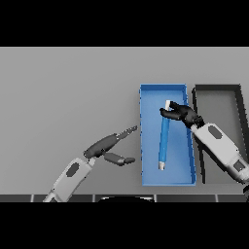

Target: Pick up the blue pipe and place it into the blue bin.

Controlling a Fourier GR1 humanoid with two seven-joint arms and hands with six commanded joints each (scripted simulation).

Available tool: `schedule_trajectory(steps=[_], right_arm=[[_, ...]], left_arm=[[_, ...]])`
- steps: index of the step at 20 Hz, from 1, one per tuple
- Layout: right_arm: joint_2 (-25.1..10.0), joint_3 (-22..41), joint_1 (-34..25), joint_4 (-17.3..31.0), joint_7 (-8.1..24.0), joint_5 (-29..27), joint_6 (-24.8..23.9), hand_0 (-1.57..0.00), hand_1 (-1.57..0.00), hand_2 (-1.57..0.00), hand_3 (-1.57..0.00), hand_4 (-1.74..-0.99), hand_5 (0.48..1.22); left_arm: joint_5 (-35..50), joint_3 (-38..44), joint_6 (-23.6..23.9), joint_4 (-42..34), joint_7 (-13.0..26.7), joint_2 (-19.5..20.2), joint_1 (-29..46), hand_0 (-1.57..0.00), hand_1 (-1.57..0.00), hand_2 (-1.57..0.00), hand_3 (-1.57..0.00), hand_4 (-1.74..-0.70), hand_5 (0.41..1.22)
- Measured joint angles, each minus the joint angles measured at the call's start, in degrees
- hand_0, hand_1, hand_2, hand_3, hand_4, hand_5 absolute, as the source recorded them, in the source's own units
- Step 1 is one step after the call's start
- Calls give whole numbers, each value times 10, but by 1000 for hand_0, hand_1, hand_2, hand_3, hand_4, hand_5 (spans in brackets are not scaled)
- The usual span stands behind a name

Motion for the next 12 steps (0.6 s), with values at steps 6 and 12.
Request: schedule_trajectory(steps=[6,12], right_arm=[[-5,-2,-3,-4,-4,1,1,-14,-12,-12,-9,-1127,680],[-2,1,5,1,-20,6,3,-9,-8,-7,-6,-1129,677]], left_arm=[[3,6,-1,9,-2,-1,-6,1,1,1,1,-920,465],[7,2,-8,0,-15,6,9,1,1,1,1,-920,468]])
